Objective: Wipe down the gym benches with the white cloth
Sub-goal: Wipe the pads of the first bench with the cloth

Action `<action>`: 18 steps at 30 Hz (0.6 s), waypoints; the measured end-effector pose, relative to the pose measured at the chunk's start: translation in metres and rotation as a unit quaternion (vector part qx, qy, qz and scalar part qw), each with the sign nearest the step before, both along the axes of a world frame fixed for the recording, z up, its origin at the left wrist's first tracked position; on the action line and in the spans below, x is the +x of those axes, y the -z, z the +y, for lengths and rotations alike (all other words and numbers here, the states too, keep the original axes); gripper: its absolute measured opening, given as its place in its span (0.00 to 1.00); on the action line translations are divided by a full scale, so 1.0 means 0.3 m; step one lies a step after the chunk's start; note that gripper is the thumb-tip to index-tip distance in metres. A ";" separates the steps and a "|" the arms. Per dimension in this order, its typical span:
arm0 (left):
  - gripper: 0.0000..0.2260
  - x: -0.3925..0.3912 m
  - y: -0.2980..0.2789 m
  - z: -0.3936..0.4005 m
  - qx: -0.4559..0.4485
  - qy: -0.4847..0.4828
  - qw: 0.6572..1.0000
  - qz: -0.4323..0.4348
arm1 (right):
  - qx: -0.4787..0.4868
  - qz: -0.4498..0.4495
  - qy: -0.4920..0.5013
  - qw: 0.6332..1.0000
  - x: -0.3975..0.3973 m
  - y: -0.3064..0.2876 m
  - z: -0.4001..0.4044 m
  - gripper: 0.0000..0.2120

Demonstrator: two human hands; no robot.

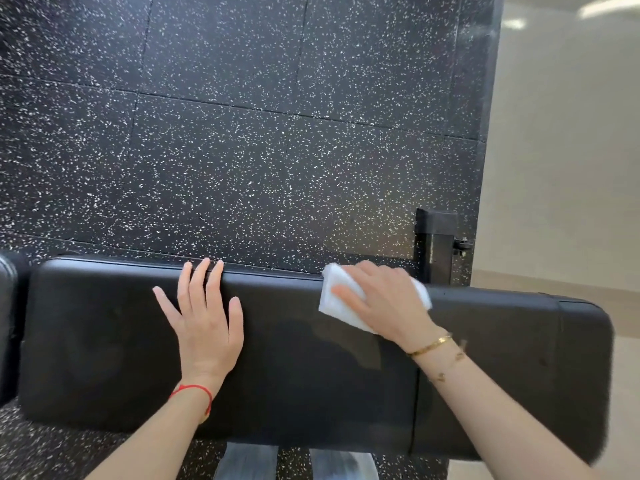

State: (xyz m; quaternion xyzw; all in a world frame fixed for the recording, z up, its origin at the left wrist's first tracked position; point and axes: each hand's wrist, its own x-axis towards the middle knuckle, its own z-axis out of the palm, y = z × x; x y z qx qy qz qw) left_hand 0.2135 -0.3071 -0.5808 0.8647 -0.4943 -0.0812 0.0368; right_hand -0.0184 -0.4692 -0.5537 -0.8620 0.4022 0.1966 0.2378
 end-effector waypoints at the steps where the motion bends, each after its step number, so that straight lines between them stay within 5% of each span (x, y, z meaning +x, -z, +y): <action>1: 0.25 -0.002 0.002 -0.001 0.004 -0.001 1.000 -0.004 | 0.000 -0.011 -0.016 1.000 0.038 0.008 0.015 0.31; 7: 0.25 0.004 0.020 0.005 -0.008 -0.004 1.000 -0.007 | -0.021 -0.056 -0.102 0.993 0.058 0.028 0.047 0.26; 18: 0.24 -0.006 0.013 0.011 -0.056 0.020 0.998 -0.001 | -0.145 -0.071 -0.027 0.987 -0.090 0.014 0.231 0.25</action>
